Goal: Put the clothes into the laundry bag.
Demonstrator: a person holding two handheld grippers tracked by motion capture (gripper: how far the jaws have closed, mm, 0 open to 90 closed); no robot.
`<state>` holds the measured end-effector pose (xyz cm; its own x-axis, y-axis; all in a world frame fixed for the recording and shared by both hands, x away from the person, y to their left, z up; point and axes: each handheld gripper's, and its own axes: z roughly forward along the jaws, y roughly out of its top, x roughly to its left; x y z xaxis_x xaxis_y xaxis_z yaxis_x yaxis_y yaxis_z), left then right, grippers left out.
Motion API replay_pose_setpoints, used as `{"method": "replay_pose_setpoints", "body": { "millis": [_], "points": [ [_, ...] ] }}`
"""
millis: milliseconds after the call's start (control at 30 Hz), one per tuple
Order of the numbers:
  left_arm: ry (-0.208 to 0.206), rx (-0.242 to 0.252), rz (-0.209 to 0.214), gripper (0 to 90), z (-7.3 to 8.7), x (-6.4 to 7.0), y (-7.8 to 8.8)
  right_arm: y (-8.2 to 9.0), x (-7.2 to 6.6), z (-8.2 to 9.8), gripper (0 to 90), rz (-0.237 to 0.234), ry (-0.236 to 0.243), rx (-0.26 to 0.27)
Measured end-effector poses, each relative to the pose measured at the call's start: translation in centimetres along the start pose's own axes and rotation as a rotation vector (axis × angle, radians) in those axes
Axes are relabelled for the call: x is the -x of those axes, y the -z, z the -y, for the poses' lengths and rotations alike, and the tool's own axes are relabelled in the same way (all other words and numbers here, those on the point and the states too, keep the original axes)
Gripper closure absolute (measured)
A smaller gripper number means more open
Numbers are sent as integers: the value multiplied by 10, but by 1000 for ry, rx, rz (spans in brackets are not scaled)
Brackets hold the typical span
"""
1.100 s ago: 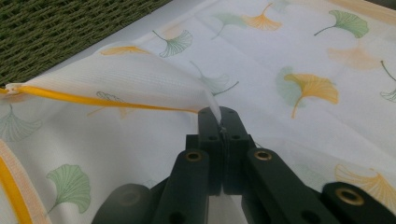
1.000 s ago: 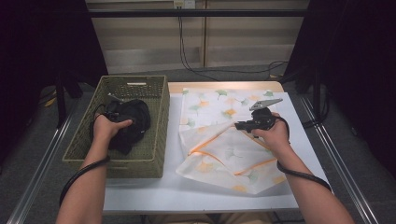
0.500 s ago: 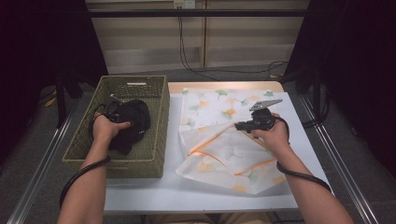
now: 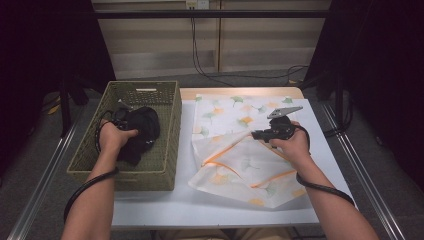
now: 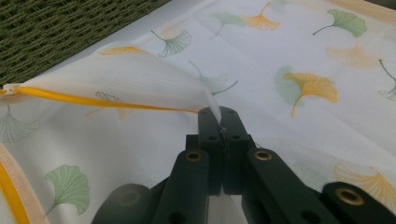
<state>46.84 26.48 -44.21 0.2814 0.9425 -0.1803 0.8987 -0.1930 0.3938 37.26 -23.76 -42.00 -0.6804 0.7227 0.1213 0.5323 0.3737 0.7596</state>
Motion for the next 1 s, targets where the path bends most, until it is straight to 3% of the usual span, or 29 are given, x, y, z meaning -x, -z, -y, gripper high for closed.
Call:
{"method": "replay_pose_setpoints", "body": {
  "millis": [300,567,900,1000],
  "points": [
    [35,-10,11,582,-1,1,3,0,0,0,900,4,-3,1],
    [58,-19,49,586,-4,3,12,1,1,1,900,-2,-1,3],
    [25,-14,79,588,-10,9,39,1,1,2,900,0,1,7],
    [-12,-17,79,588,-12,12,48,2,1,2,900,-1,-1,6]
  ]
}}
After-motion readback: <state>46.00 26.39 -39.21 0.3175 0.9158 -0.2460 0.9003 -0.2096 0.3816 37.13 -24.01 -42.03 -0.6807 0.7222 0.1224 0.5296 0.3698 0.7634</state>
